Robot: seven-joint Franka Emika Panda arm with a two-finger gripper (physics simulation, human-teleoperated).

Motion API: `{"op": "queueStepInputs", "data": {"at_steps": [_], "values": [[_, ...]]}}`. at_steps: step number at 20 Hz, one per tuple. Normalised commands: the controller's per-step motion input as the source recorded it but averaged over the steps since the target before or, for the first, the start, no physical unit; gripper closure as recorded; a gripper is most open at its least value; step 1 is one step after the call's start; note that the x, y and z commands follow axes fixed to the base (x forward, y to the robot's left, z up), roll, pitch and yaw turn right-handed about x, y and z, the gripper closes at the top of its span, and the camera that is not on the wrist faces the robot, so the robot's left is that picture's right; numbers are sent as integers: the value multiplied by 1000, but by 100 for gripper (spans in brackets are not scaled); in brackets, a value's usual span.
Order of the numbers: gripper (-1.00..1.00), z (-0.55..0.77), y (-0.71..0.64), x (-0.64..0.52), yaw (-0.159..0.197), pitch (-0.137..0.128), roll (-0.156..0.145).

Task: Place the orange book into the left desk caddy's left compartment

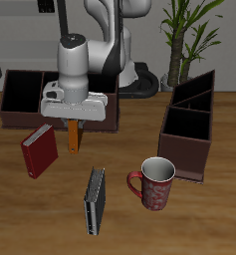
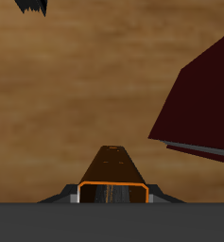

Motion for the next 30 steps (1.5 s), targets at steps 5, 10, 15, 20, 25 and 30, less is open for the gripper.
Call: {"op": "queueStepInputs", "data": {"at_steps": [5, 10, 15, 20, 25, 30], "values": [[100, 498, 149, -9, -43, -17, 2], [100, 490, 292, -25, -13, -16, 18], [100, 804, 493, -86, 9, -57, 35], [100, 703, 496, -116, 27, -42, 39], [100, 468, 405, -142, 17, -7, 9], [100, 390, 371, -134, 40, -18, 32]]}}
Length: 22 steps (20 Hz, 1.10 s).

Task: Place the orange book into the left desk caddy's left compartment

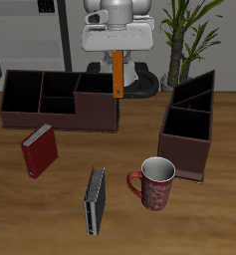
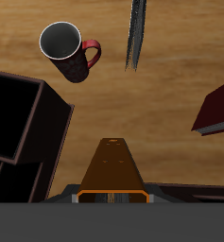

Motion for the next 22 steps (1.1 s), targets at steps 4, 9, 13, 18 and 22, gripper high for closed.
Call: {"op": "queueStepInputs", "data": {"at_steps": [4, 9, 13, 18, 22], "values": [[100, 239, 328, -49, -2, -5, 11], [100, 144, 264, -64, 15, -9, 24], [100, 138, 262, -81, -4, -22, 33], [100, -61, 206, -45, -83, 24, -7], [100, -190, 311, -201, -71, 51, 30]]}}
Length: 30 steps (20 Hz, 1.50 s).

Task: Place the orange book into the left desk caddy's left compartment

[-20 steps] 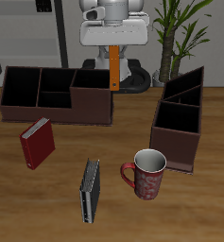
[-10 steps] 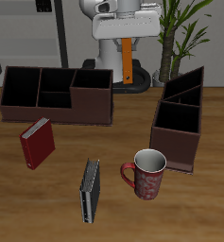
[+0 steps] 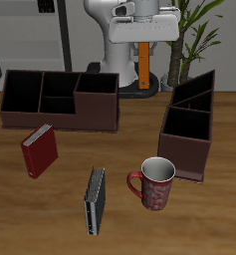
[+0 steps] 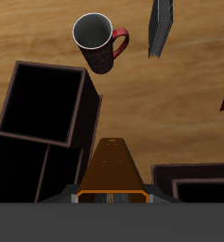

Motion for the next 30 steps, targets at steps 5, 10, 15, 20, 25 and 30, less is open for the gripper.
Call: {"op": "queueStepInputs", "data": {"at_steps": [5, 10, 15, 20, 25, 30], "values": [[100, -10, 334, -332, 0, -36, 39], [100, -34, 299, -263, -18, -8, 16], [100, -12, 223, -284, 1, -29, 24], [100, -70, 118, -225, -29, 9, 30], [100, -139, 152, -298, -14, 23, 46], [100, -78, 143, -241, -14, 10, 50]]}}
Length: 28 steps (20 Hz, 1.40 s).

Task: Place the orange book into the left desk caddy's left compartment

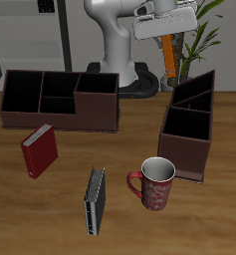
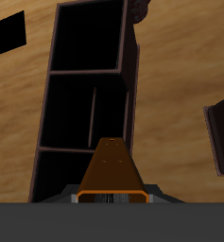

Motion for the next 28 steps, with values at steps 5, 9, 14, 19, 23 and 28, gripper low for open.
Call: {"op": "queueStepInputs", "data": {"at_steps": [5, 9, 14, 19, 23, 28], "values": [[100, -159, 305, -281, 4, 33, 89], [100, -114, 198, -158, -10, 27, 39], [100, -60, 90, -10, 17, 12, 16], [100, -64, -10, 104, -27, 24, -17], [100, -171, 45, 81, -2, 30, 1], [100, -212, 59, -11, 0, 38, 16]]}}
